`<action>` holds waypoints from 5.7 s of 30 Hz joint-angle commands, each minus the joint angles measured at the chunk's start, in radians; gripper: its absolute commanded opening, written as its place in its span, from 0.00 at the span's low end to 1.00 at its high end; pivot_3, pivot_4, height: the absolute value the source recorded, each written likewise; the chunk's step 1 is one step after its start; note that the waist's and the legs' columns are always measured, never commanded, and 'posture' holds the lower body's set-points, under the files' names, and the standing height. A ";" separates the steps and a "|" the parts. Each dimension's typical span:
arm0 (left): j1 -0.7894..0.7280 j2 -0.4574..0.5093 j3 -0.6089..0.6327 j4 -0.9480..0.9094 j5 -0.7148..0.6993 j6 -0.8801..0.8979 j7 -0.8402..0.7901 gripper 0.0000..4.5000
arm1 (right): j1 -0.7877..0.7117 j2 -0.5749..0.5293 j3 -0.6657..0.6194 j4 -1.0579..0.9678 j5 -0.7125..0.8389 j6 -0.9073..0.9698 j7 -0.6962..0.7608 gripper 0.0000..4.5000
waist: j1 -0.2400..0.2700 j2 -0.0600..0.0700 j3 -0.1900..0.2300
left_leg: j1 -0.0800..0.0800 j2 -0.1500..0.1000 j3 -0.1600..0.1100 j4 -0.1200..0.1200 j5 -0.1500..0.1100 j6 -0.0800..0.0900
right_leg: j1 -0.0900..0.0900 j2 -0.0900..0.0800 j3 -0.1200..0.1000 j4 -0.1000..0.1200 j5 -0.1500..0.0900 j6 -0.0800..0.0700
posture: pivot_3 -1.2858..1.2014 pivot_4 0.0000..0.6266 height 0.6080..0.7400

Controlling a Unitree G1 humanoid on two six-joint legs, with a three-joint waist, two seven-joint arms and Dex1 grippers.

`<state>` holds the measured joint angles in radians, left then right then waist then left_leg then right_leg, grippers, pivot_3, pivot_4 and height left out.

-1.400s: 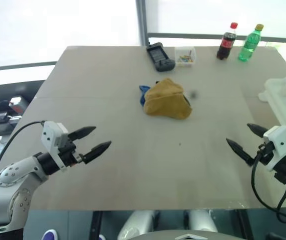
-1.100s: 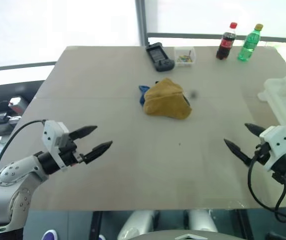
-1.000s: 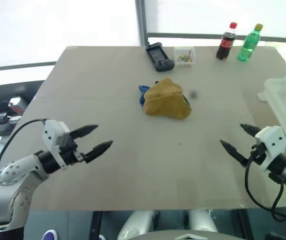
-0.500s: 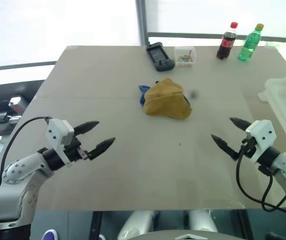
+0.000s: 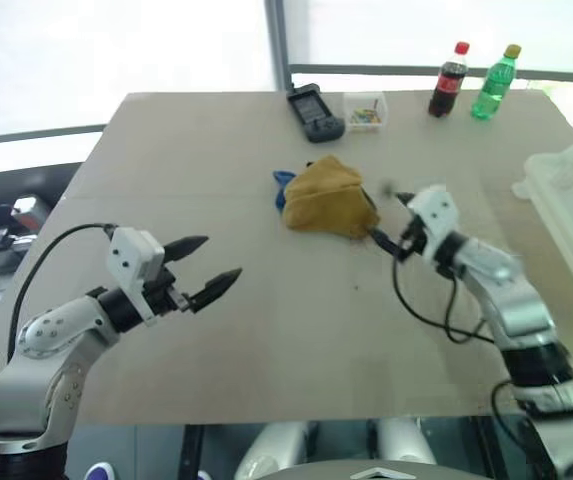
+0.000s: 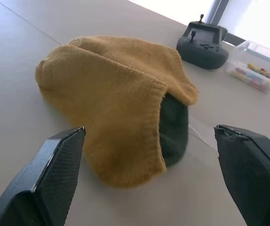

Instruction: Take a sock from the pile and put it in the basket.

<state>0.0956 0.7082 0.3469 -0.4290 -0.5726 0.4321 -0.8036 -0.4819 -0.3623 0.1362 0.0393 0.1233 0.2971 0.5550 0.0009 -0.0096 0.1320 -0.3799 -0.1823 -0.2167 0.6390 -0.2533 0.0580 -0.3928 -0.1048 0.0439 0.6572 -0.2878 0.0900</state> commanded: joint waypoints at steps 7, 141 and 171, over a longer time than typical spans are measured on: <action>0.094 -0.007 0.074 -0.105 -0.018 -0.006 0.035 1.00 | -0.076 0.056 0.010 0.137 -0.034 -0.069 -0.001 0.34 | -0.024 0.000 0.000 | -0.001 -0.002 0.002 -0.002 0.000 0.000 | -0.004 0.000 -0.002 -0.001 0.000 0.000 | 0.52 0.24 1.00; -0.206 -0.108 -0.553 0.126 0.175 0.052 -0.177 0.07 | 0.790 -0.370 -0.083 -0.701 0.165 0.256 0.084 0.01 | 0.019 -0.009 -0.007 | 0.001 0.006 0.011 0.003 -0.001 0.001 | -0.002 0.001 0.001 0.002 0.004 -0.004 | 0.52 0.24 1.00; -0.155 -0.047 -0.050 -0.014 -0.104 0.084 -0.031 0.99 | 0.012 -0.184 -0.048 -0.198 0.139 0.184 0.098 1.00 | 0.008 -0.008 -0.003 | 0.000 0.008 0.015 0.002 -0.001 0.000 | -0.005 0.002 0.003 0.001 0.006 -0.005 | 0.52 0.24 1.00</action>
<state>-0.0620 0.6675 0.3109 -0.3916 -0.6541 0.4987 -0.8522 -0.4816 -0.5328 0.0973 -0.1385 0.2463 0.5106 0.6097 0.0093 -0.0173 0.1287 -0.3803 -0.1746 -0.2030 0.6404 -0.2549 0.0593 -0.3981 -0.1035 0.0428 0.6576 -0.2820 0.0846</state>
